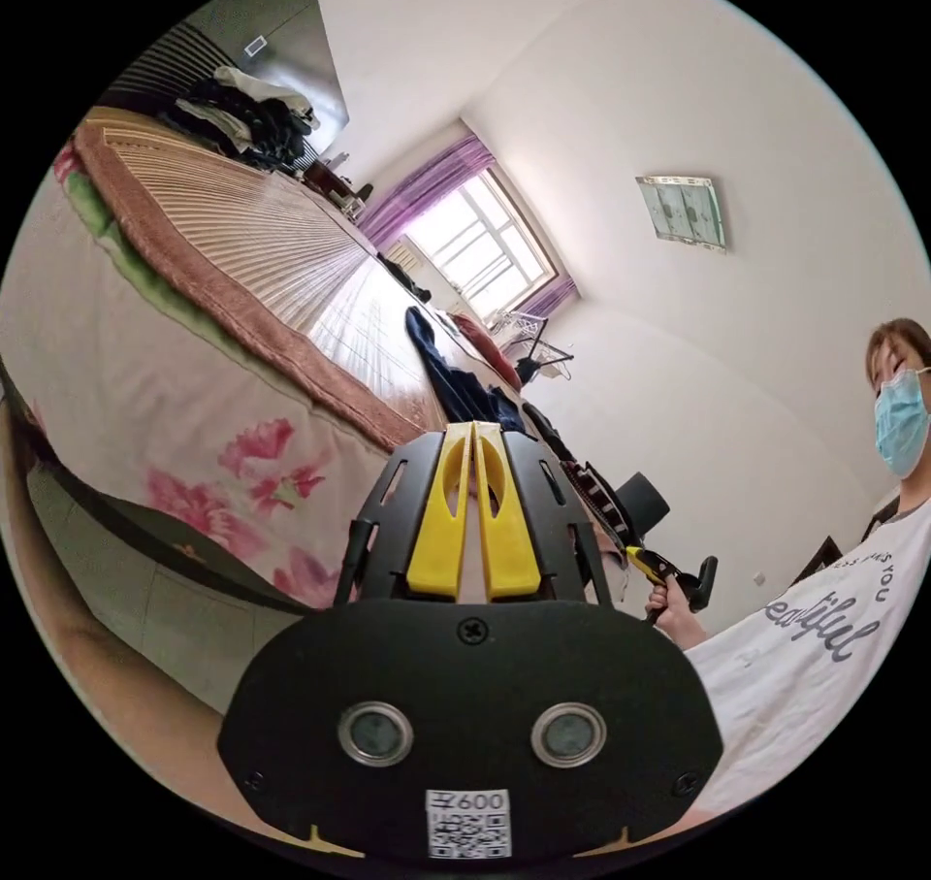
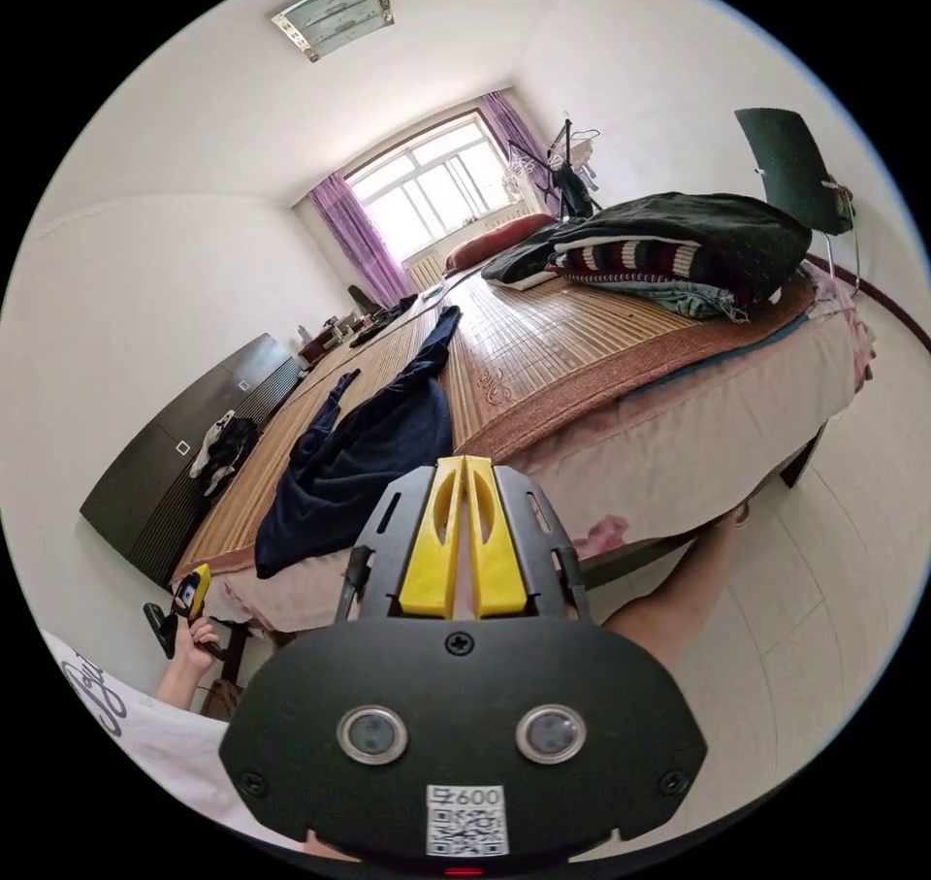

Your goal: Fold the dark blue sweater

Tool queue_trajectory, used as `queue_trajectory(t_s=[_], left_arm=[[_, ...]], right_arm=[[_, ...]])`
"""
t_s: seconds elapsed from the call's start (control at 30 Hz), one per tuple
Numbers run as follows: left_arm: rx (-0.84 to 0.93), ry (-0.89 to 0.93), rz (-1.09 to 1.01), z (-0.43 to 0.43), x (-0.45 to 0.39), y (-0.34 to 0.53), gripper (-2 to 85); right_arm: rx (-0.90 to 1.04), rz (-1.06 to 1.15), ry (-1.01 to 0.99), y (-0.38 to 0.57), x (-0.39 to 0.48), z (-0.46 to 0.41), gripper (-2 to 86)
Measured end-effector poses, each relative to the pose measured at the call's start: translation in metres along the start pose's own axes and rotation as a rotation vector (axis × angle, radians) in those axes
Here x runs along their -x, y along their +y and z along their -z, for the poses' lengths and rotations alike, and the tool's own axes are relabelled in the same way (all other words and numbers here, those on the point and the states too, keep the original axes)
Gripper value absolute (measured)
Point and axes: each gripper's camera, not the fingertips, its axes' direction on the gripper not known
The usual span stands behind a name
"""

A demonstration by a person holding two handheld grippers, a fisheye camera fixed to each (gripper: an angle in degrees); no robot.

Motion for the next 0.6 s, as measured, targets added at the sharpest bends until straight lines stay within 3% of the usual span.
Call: queue_trajectory(t_s=[0.27, 0.37, 0.6], left_arm=[[0.393, -0.004, -0.357, -0.163, -0.090, -0.019, 0.1], [0.559, -0.131, -0.416, -0.216, -0.101, -0.002, 0.1], [0.501, -0.331, -0.674, -0.233, -0.149, 0.059, 0.1]], right_arm=[[0.122, 0.237, -0.049, 0.004, 0.075, -0.071, -0.9], [0.345, 0.269, 0.043, 0.013, 0.090, -0.124, -0.9], [0.206, 0.383, 0.122, 0.059, 0.117, -0.123, -0.9]])
